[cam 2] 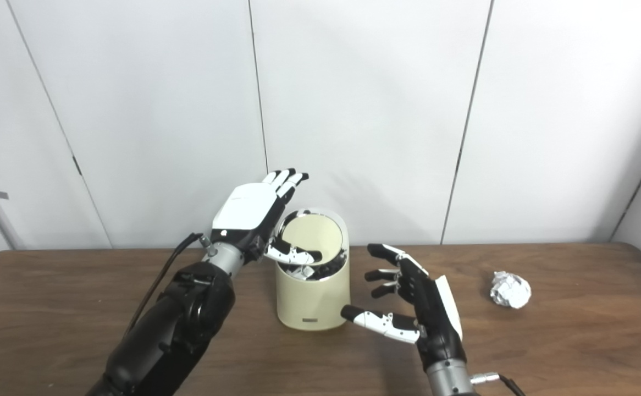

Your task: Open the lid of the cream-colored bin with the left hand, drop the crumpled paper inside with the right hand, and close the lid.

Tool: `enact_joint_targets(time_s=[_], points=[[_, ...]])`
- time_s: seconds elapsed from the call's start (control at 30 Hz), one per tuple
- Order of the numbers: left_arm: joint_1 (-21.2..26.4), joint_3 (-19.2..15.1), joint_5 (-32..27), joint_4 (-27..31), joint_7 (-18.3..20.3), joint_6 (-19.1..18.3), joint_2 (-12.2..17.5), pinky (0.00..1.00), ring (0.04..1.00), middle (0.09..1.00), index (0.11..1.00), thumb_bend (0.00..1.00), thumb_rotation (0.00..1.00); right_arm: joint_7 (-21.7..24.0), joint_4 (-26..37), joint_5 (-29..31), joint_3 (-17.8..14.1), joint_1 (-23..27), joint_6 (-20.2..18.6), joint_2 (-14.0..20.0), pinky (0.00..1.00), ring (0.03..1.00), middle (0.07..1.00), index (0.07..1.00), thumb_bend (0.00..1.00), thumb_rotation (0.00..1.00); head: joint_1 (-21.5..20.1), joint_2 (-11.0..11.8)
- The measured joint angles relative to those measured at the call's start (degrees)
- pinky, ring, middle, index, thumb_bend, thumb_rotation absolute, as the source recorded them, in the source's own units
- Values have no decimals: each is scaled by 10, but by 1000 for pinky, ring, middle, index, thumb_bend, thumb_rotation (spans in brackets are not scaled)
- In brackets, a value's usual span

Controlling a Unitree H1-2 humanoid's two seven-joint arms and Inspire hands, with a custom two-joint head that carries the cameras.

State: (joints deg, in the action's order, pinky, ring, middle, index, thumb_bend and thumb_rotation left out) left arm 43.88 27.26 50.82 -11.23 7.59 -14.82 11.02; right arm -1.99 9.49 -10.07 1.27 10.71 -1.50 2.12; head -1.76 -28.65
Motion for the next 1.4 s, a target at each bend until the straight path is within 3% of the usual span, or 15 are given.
enact_joint_targets(time_s=[0.37,0.5,0.63,0.87,1.17,1.4], points=[[-1,-2,8,-1,-8,0,1,921,1000,1000,1000,948,0,0,-1,-1,0,0,0,1,516,647,800,748,751,197,3,6],[-10,-26,-4,-6,-33,2,-12,873,1000,1000,1000,899,62,0,-2,4,0,0,1,1,518,647,800,752,746,198,2,10],[-41,-94,-66,-8,-88,9,-57,803,983,1000,1000,786,163,0,-3,4,1,0,1,1,520,645,799,752,739,193,1,11],[-52,-179,-170,-3,-118,26,-94,738,946,999,1000,702,226,0,-4,19,0,0,1,0,514,640,794,742,745,170,2,11],[-56,-225,-263,20,-121,29,-104,750,893,941,960,681,215,0,-5,20,0,0,1,1,500,636,799,749,738,202,3,8],[-102,-244,-343,72,-92,24,-107,796,865,886,908,664,315,0,-5,21,0,0,0,2,509,644,804,750,727,183,4,6]])
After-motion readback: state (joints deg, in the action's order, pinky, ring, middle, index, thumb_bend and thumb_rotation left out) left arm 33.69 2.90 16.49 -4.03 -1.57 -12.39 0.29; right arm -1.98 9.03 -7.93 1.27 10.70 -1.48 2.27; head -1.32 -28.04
